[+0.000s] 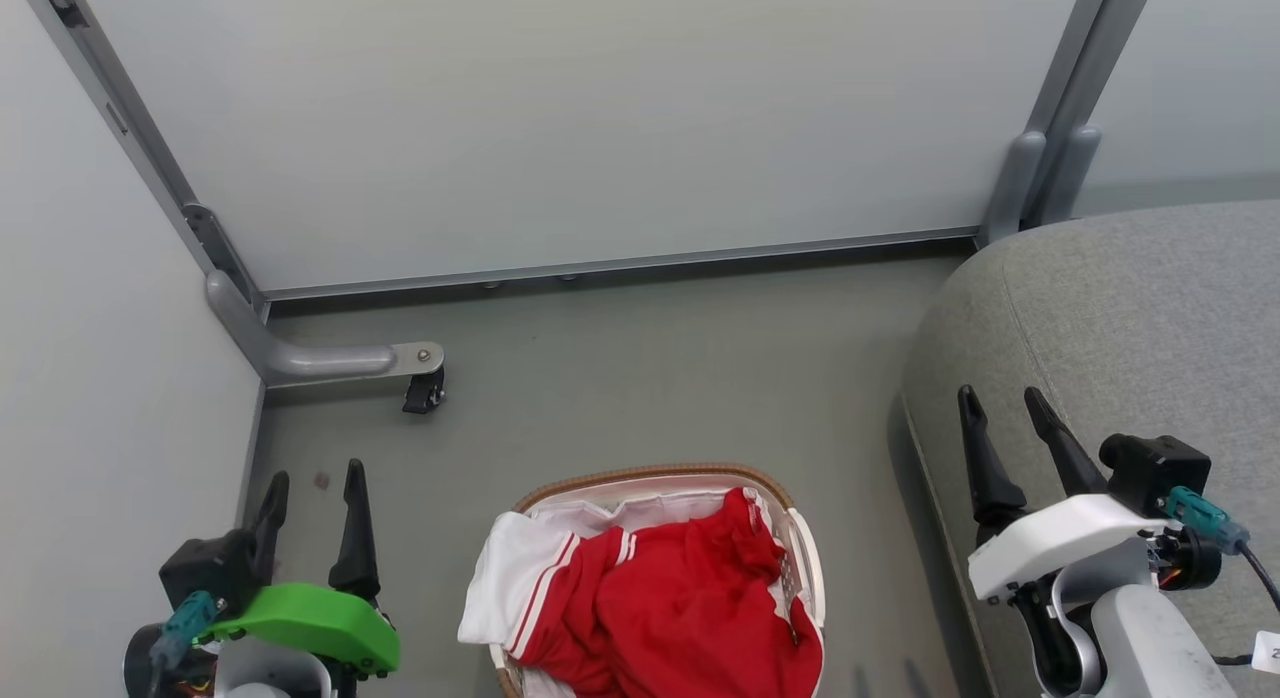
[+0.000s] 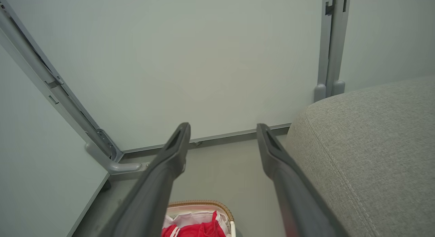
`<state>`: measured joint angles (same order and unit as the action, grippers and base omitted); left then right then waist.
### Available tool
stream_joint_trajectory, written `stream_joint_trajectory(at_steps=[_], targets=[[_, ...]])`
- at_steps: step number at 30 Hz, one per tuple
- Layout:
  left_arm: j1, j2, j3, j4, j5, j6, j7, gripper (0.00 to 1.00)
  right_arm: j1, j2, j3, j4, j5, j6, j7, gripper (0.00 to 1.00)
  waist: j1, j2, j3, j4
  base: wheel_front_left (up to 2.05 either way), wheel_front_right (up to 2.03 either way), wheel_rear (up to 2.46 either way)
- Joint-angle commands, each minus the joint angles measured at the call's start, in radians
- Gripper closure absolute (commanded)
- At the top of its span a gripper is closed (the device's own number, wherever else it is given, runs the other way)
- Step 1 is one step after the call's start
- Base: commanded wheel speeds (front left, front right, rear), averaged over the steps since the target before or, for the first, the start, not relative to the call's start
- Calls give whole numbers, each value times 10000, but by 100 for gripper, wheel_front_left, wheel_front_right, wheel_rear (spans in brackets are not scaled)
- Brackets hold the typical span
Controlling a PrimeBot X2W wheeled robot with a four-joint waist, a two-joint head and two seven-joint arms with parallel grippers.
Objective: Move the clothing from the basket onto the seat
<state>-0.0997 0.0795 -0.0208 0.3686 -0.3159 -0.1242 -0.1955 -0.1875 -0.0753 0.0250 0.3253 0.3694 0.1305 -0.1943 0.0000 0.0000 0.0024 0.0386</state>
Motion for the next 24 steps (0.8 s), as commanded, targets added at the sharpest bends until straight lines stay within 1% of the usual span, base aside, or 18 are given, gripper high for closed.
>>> stream_joint_trajectory(at_steps=[1, 13, 24], targets=[[-198, -2, -34, 9, 233, -37, -102, 0, -186, 0, -3, 12, -280, 3, -112, 0, 0, 0, -6, 3, 0, 0, 0], [-5, -143, -111, 120, 1147, -67, -337, 0, 29, 75, 51, 183, -1282, 3, -353, 0, 0, 0, -61, 33, 0, 0, 0], [259, -228, 112, 229, 1825, -68, -539, 0, 150, 124, -146, 418, -2016, 2, -555, 0, 0, 0, -107, 64, 0, 0, 0]])
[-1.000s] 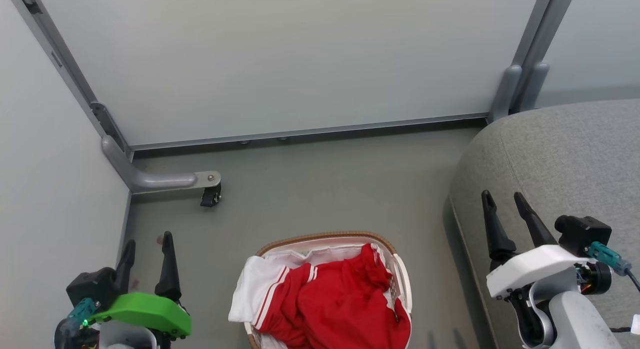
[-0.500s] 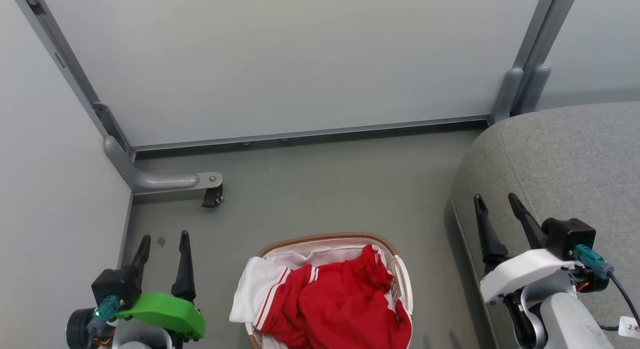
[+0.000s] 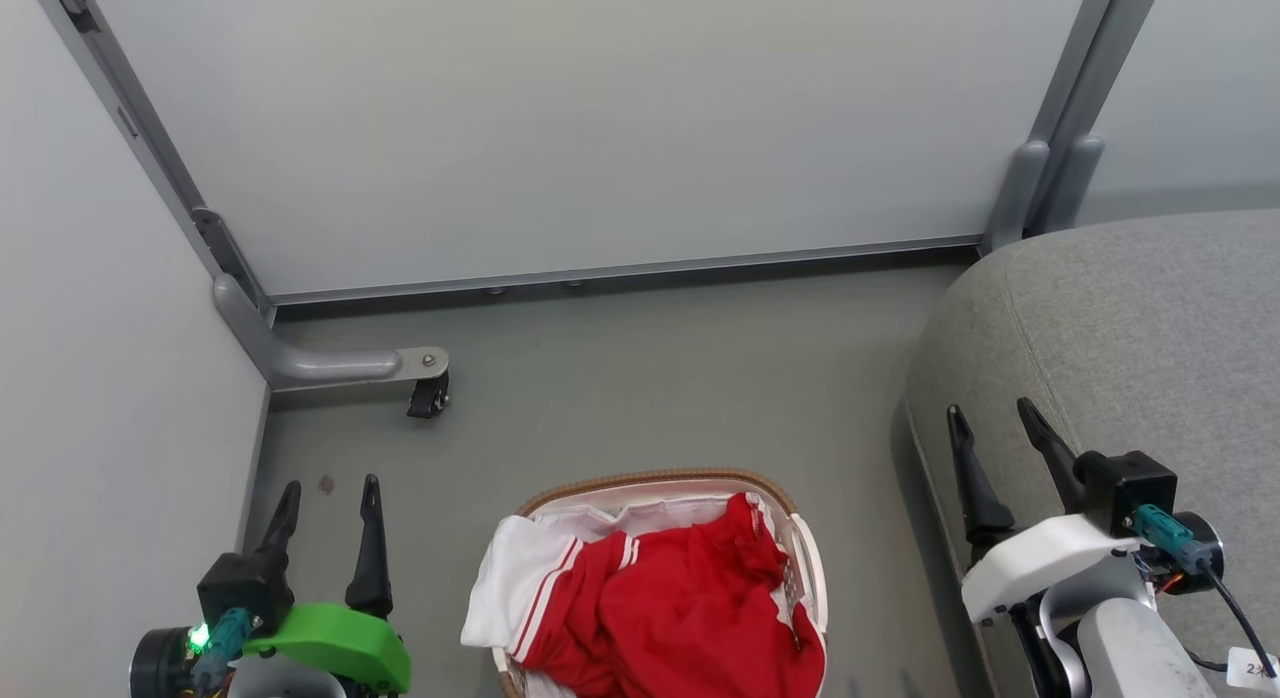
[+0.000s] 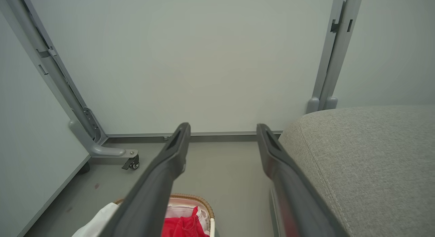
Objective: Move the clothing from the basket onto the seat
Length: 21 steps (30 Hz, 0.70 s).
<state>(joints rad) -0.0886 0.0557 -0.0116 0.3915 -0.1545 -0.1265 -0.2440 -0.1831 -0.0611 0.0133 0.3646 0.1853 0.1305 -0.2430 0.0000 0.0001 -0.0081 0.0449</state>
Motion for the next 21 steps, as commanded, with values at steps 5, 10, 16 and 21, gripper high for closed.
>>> stream_joint_trajectory(at_steps=[5, 10, 16, 21], targets=[[238, -23, 19, 148, 324, -48, -164, 0, 154, 24, -125, 41, -467, 2, -151, 0, 0, -1, 85, -17, 0, 0, 0], [169, -37, -149, 168, 583, -58, -245, 0, -52, 49, -44, -79, -828, 2, -238, 0, 0, -1, 438, -141, 0, 0, 0], [-518, -43, -595, 153, 273, -65, -221, 0, -657, 74, 6, -504, -699, 2, -232, 0, 0, -1, 1493, -412, 0, 0, 0], [-1367, 27, -1159, 281, 50, -65, -221, 0, -1225, 82, 138, -984, -592, 2, -231, 0, 0, -1, 2528, -630, 0, 0, 0]])
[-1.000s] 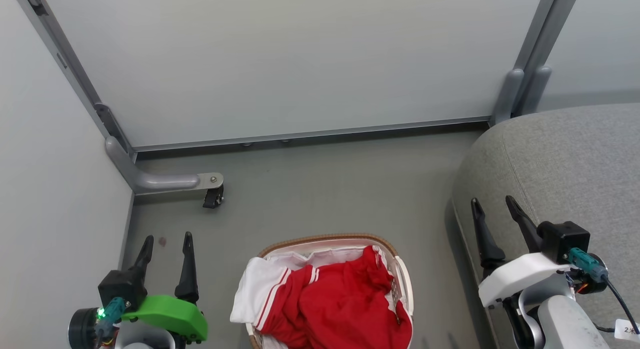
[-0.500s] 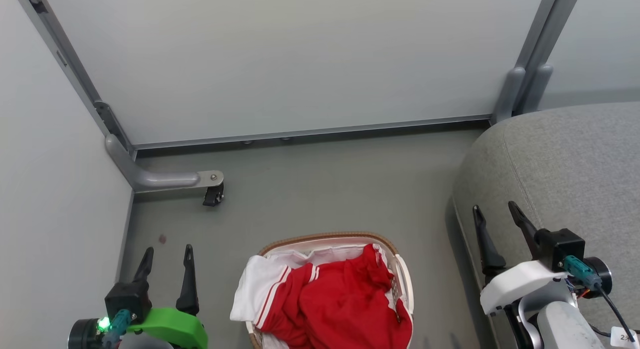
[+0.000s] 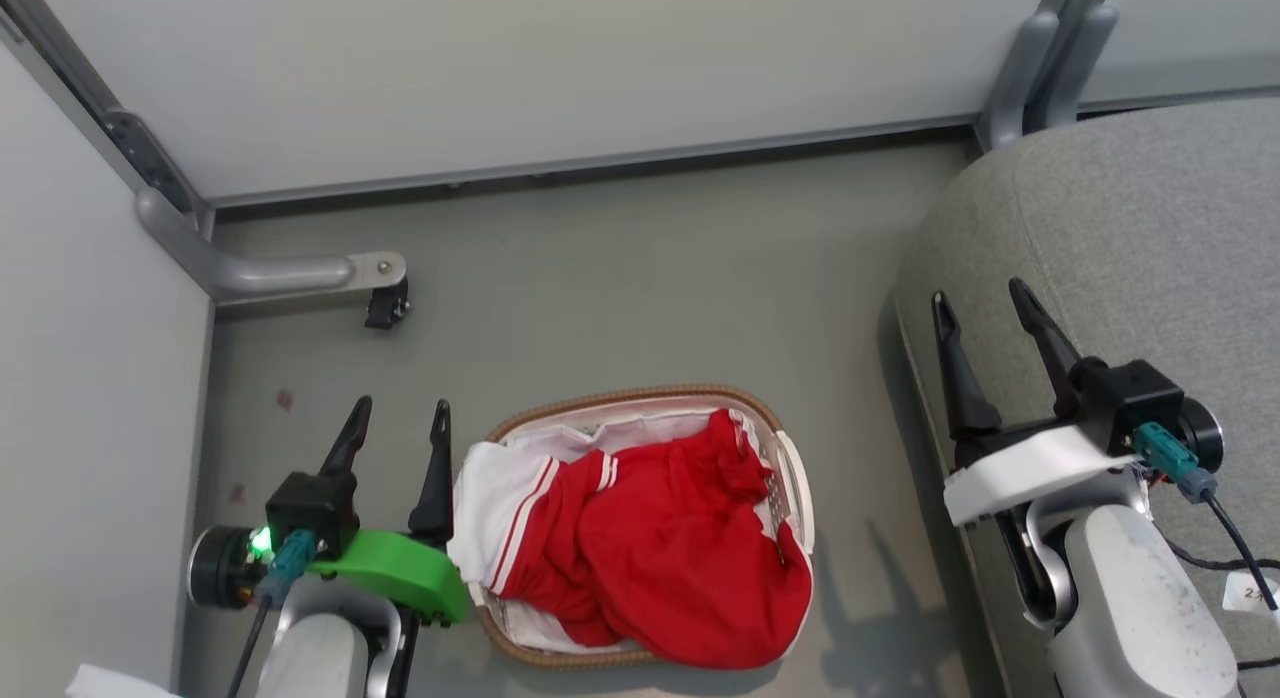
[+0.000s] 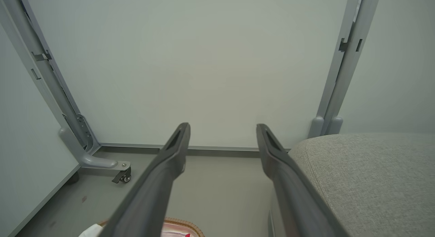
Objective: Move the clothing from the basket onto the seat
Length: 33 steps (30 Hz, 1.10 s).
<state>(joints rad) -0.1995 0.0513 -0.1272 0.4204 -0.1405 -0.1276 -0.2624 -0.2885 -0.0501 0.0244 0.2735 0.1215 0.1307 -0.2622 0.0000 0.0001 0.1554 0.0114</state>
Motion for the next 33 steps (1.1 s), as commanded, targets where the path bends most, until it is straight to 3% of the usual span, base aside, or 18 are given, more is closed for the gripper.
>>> stream_joint_trajectory(at_steps=[1, 22, 33], targets=[[-406, 109, -93, 19, -137, -54, -37, 0, -262, -29, 43, -138, 70, 1, -31, 0, 0, -1, 1068, -330, 0, 0, 0], [-3717, 1150, -1974, 898, 30, -47, -35, 0, -2360, -21, 753, -1362, 378, 1, -30, 0, 0, -1, 4650, -1354, 0, 0, 0], [-5270, 1461, -3158, 3151, 944, -45, -22, 0, -2613, -25, 990, -1654, 776, 1, -30, 0, 0, -1, 5844, -1951, 0, 0, 0]])
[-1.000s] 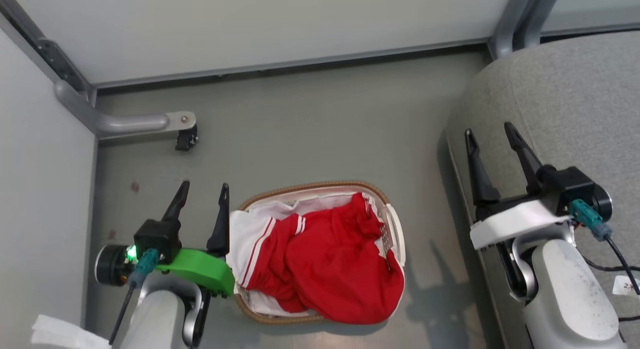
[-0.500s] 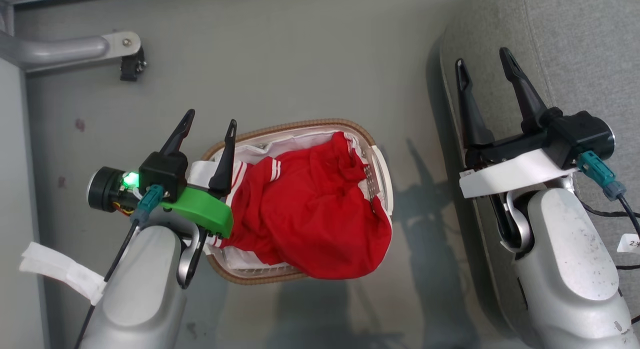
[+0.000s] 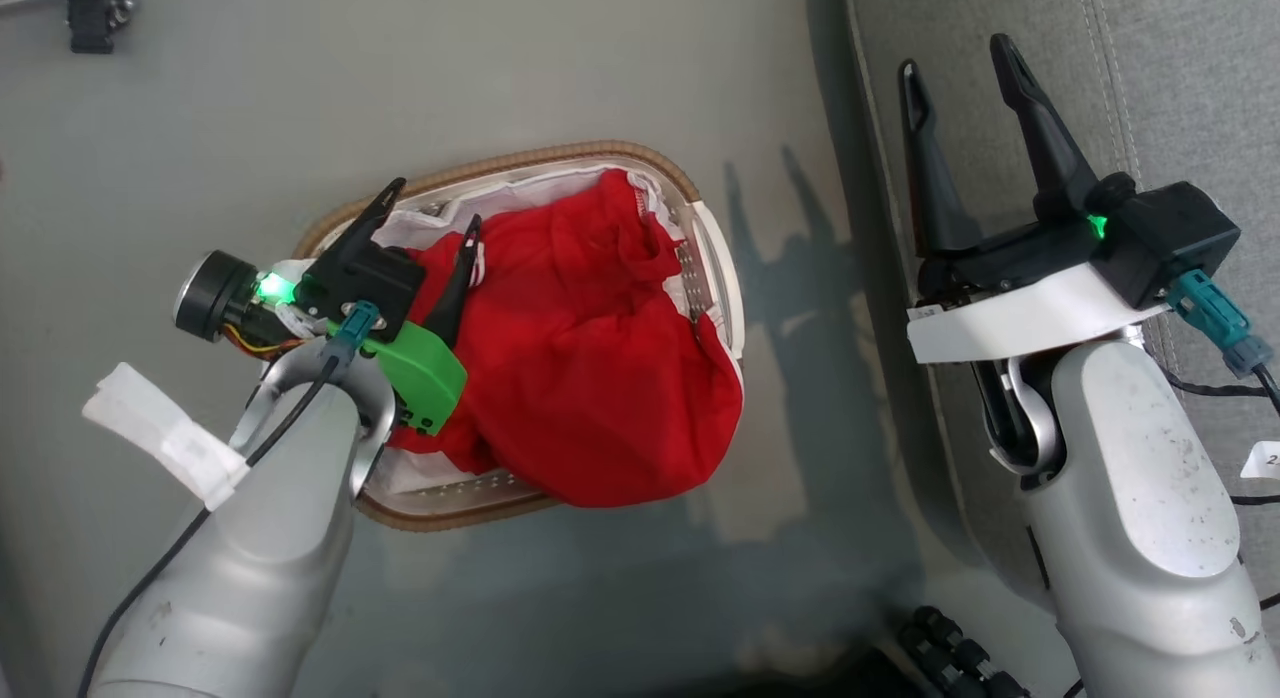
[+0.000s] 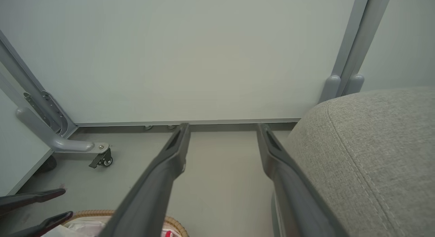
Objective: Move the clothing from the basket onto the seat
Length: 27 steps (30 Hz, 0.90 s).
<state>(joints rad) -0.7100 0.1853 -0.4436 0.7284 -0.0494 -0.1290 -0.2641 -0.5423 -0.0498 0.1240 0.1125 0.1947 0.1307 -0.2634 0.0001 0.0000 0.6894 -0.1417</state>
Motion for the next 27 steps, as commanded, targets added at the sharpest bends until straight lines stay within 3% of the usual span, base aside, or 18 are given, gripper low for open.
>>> stream_joint_trajectory(at_steps=[1, 14, 20, 27], targets=[[-294, 131, -64, 295, 141, -32, -4, 0, -65, -25, 15, -76, 78, 1, -18, 0, -1, 0, 578, -459, 0, 0, 0], [-2354, -83, -1070, 4387, 1182, 443, 680, 0, 37, -25, 143, -282, 398, 1, -18, 0, -1, 0, 1292, -902, 0, 0, 0], [-2767, -102, -1488, 5220, 1539, 582, 1538, 0, 80, -25, 271, -303, 497, 1, -18, 0, -1, 0, 1427, -984, 0, 0, 0], [-2771, -6, -1792, 5524, 1564, 432, 2590, 0, 59, -26, 319, -250, 604, 1, -18, 0, -1, 0, 1505, -1021, 0, 0, 0]])
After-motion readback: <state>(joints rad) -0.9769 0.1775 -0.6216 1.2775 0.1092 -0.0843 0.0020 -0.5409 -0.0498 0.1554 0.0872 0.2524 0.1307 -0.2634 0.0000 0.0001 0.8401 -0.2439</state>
